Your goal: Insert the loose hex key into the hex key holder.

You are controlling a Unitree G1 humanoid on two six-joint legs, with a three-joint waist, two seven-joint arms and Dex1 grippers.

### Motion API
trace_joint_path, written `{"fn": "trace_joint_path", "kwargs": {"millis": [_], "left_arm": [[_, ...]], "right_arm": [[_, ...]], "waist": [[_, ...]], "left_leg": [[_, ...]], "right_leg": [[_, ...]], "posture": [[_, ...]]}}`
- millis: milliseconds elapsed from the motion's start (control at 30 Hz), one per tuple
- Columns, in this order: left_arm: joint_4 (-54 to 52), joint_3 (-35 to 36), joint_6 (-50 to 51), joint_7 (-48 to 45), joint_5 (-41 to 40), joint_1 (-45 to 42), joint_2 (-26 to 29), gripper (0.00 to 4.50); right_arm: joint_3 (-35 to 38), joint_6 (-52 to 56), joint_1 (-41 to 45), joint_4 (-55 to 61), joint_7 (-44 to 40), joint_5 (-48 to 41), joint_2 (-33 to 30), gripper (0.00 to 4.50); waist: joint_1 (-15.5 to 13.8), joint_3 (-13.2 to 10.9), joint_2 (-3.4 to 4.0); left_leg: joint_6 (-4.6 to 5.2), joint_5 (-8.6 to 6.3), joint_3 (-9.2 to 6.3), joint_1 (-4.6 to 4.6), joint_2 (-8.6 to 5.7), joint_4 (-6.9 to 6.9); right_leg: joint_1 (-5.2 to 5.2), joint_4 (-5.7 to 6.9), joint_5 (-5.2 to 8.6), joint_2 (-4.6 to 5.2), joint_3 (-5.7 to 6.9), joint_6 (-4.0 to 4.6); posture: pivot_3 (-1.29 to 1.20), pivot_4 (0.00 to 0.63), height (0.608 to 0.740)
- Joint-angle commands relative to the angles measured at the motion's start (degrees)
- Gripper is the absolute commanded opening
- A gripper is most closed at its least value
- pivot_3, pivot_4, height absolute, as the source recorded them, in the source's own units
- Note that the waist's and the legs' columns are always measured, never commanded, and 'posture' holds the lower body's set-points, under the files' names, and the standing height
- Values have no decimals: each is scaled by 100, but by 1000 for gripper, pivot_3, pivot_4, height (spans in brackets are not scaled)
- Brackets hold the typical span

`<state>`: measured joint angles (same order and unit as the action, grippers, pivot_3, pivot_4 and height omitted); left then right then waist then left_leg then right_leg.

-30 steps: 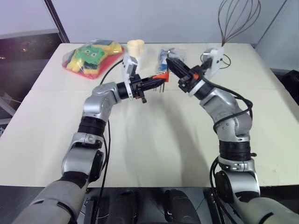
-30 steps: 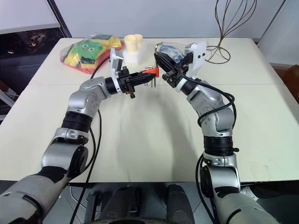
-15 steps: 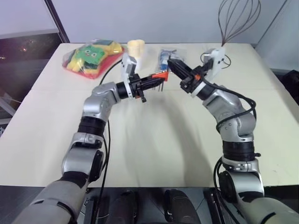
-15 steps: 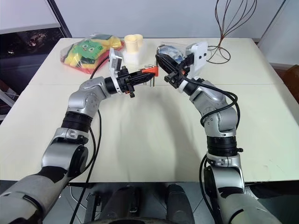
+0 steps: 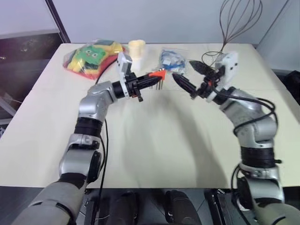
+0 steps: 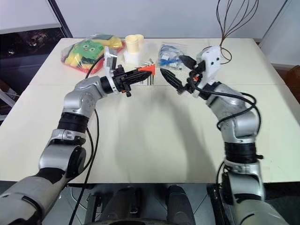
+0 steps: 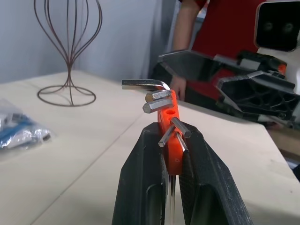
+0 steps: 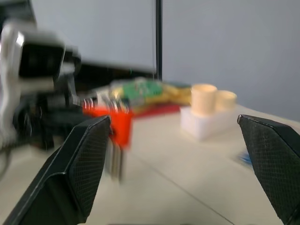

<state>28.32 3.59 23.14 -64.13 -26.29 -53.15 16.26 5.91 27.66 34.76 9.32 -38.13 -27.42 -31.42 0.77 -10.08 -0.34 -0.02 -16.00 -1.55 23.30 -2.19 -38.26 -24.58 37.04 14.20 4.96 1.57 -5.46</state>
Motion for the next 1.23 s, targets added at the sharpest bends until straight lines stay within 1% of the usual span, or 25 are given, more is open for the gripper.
{"fn": "trace_joint_path", "kwargs": {"millis": [33,133,200,300,533,667,833,933,1033,1067,1133,1233], "left_arm": [[-656,158,1062,-88,-557,473,242,0],[-940,144,1828,-77,-757,974,565,0],[-939,104,1995,-59,-727,1184,720,0],[-561,3,1735,63,-419,1381,813,0],[-3,-103,1471,72,-146,1372,720,0],[281,-128,1495,142,-21,1261,692,1865],[498,-68,1370,325,158,1173,749,4451],[685,-83,754,609,554,1174,937,4451],[729,-17,-178,1021,1024,1199,1331,4451],[648,6,-408,1026,1096,1237,1460,4451],[406,59,-603,991,1083,1321,1603,4451],[-339,230,-586,965,894,1588,1746,4451]], "right_arm": [[-160,-137,-191,558,-665,133,-587,4467],[-475,-461,-420,725,-1070,566,-1100,4467],[-589,-568,-505,782,-1164,682,-1187,4467],[-704,-662,-573,811,-1131,755,-1054,4467],[-844,-750,-581,753,-1081,874,-781,4467],[-818,-728,-596,772,-1046,861,-707,4500],[-757,-647,-697,864,-1027,798,-740,4500],[-689,-612,-783,906,-1038,781,-809,4500],[-557,-565,-975,967,-1037,769,-914,4500],[-504,-523,-1045,998,-1019,746,-927,4500],[-368,-401,-1167,1053,-949,654,-913,4500],[22,-76,-1416,1121,-743,333,-826,4500]], "waist": [[30,0,0],[39,0,0],[20,0,-1],[-23,0,-1],[-99,0,-2],[-122,0,-3],[-144,0,-3],[-137,0,-3],[-117,0,-3],[-106,0,-3],[-110,0,-3],[-142,0,-3]], "left_leg": [[1,0,0,-1,2,0],[1,-1,0,-3,8,0],[0,0,-1,-5,10,-4],[-2,1,-1,-5,9,-10],[-2,1,-1,-1,3,-29],[-1,0,-1,1,3,-37],[6,-4,-1,4,3,-50],[8,-5,-1,4,3,-55],[8,-5,-1,3,6,-55],[7,-5,-1,3,9,-55],[7,-6,-1,3,8,-54],[7,-6,-1,5,4,-55]], "right_leg": [[0,1,0,-1,0,0],[0,1,1,-9,-2,1],[0,0,1,-12,-4,2],[1,-1,1,-10,-6,2],[5,-1,1,-2,-5,2],[6,0,1,-2,-5,2],[8,3,1,-2,-5,2],[11,2,1,-3,-5,2],[10,4,1,-4,-5,2],[10,3,1,-6,-5,2],[7,4,1,-4,-5,2],[8,3,1,6,-6,2]], "posture": [[0,150,740],[0,150,740],[0,150,740],[0,150,740],[0,150,740],[0,150,740],[0,150,740],[0,150,740],[0,150,740],[0,150,740],[0,150,740],[0,150,740]]}}
